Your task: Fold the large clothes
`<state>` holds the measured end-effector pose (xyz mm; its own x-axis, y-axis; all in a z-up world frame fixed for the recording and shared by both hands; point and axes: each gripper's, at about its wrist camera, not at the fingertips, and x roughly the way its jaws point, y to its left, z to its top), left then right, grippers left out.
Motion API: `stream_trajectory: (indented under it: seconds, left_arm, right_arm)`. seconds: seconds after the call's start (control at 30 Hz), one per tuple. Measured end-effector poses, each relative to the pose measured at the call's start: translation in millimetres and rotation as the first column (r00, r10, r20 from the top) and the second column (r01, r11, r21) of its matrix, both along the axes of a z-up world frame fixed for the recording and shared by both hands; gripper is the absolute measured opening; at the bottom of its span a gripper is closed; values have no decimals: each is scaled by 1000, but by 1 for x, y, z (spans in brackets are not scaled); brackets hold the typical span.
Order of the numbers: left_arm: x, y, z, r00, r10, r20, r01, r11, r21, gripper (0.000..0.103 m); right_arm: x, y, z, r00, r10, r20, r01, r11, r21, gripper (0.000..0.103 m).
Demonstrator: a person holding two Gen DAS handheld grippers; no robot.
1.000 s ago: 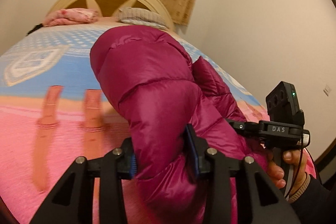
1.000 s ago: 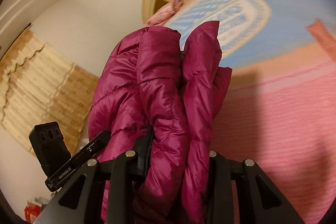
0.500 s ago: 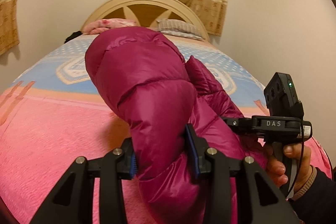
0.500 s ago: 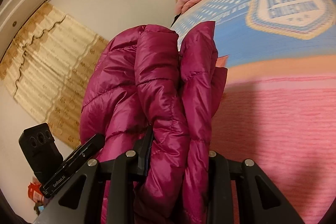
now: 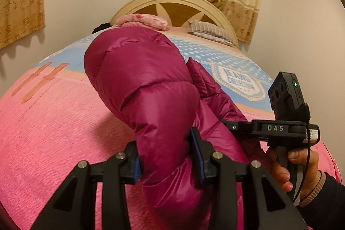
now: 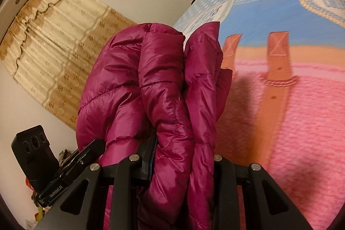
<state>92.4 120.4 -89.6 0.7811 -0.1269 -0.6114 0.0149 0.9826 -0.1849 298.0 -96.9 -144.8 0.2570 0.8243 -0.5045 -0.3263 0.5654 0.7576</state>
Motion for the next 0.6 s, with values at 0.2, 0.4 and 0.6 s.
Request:
stream_trajectory:
  seconds: [0.2,0.4,0.6]
  left_arm:
    - [-11,20,-16,998,45,-31,-45,999,-2,40]
    - [-14,25,-37,995,76,-62,-75,997,21,40]
    - [-15,30,-54,990,105,-97,-102,994,41,55]
  right_arm:
    - [2,35,-7,999,49,-11,-49,999,-20,30]
    - [5,51,-25,997,54,-50,-55,998,-26,30]
    - [10,55,-31,996,57,-69,-60,997,-40,30]
